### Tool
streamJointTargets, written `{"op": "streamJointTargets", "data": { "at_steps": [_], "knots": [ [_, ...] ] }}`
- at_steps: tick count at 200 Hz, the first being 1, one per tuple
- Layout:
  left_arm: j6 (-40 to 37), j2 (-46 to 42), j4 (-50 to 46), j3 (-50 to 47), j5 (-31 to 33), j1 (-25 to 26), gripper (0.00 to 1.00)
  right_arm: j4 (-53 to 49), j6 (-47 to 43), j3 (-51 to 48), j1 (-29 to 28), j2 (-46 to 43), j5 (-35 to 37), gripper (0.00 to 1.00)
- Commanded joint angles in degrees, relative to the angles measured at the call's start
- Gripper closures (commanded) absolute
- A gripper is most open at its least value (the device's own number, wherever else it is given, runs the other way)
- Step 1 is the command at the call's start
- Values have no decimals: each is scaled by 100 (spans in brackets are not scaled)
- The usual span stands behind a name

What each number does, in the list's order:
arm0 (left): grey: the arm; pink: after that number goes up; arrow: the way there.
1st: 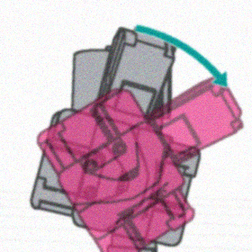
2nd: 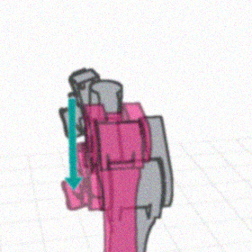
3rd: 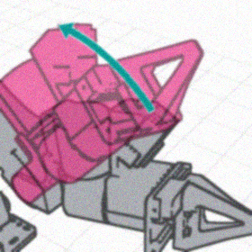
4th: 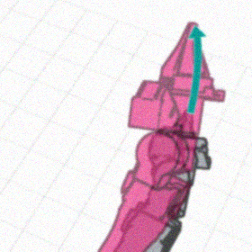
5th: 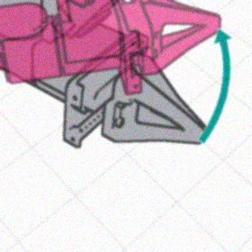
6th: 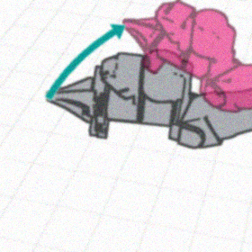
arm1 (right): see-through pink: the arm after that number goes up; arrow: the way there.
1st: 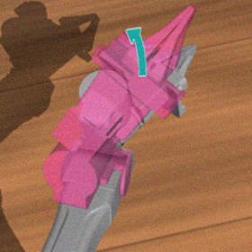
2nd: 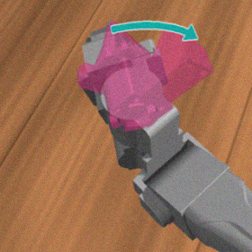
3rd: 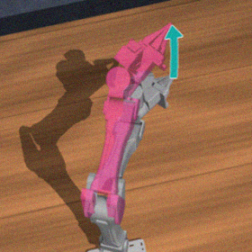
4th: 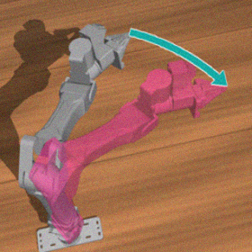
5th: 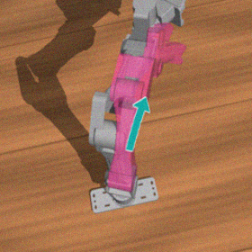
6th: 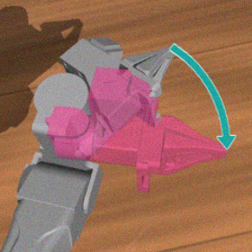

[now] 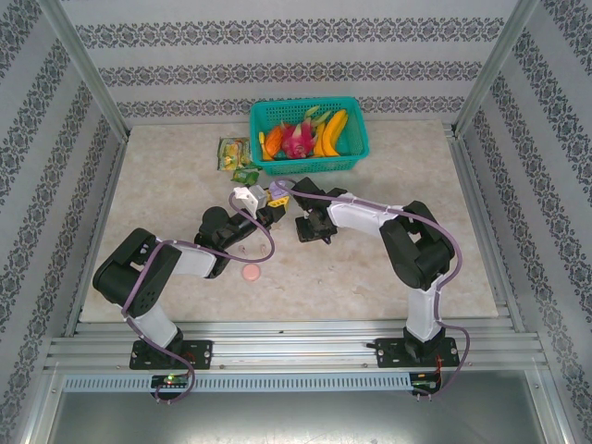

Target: Insert wireless bluetooth earbuds into charging case

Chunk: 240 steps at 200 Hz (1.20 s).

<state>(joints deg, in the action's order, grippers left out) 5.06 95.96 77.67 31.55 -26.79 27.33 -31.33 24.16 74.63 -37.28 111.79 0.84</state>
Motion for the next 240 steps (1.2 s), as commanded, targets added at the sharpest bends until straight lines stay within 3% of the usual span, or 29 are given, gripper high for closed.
{"op": "streamJointTargets", "data": {
  "at_steps": [1, 240],
  "knots": [
    [109, -59, 376, 53, -64, 35, 100, -198, -9, 190, -2, -99, 113, 61],
    [70, -68, 381, 55, -54, 34, 100, -1654, -860, 1739, 75, 1089, 19, 58]
  ]
}}
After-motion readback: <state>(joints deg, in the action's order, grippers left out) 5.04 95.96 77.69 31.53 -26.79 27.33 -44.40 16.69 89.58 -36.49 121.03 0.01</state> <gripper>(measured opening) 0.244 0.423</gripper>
